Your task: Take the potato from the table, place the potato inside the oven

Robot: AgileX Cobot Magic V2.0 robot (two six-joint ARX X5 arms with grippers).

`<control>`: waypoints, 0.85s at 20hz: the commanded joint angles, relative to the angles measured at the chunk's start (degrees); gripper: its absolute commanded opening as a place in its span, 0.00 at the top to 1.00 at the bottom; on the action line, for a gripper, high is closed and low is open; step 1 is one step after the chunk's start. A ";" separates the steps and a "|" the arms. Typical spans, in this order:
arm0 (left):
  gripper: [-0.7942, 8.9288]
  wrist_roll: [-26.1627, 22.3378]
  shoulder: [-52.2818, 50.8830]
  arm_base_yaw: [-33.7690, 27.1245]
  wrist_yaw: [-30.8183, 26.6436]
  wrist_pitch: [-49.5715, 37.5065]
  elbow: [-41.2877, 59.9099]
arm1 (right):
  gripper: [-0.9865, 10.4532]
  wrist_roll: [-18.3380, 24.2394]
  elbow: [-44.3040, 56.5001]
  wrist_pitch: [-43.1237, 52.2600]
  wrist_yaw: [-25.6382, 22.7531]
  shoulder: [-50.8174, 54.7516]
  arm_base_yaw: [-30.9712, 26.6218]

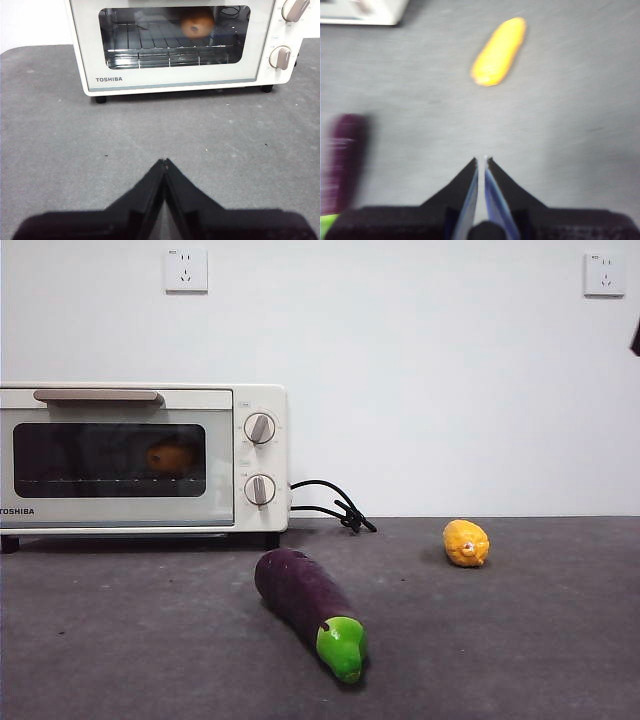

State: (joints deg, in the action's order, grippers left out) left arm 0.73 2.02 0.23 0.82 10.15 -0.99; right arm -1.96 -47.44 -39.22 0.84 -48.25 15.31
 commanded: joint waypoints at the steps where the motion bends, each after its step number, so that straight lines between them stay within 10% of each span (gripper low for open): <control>1: 0.92 0.59 0.00 0.20 0.26 -0.68 0.57 | 0.89 3.80 0.81 -0.61 -6.21 2.14 -0.09; 6: 0.92 0.59 0.26 0.20 0.26 -0.68 0.57 | 0.89 8.41 1.05 2.69 -9.77 7.65 -2.40; 11: 0.92 0.59 0.26 0.20 0.26 -0.68 0.57 | 0.89 8.63 11.43 24.92 0.81 15.67 -9.51; 17: 0.92 0.59 0.26 0.20 0.26 -0.68 0.57 | 0.89 8.15 27.58 39.19 0.74 24.52 -15.78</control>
State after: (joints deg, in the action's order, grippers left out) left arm 0.73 2.28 0.23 0.82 10.15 -0.99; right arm 6.28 -21.28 -0.47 1.52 -24.10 -0.19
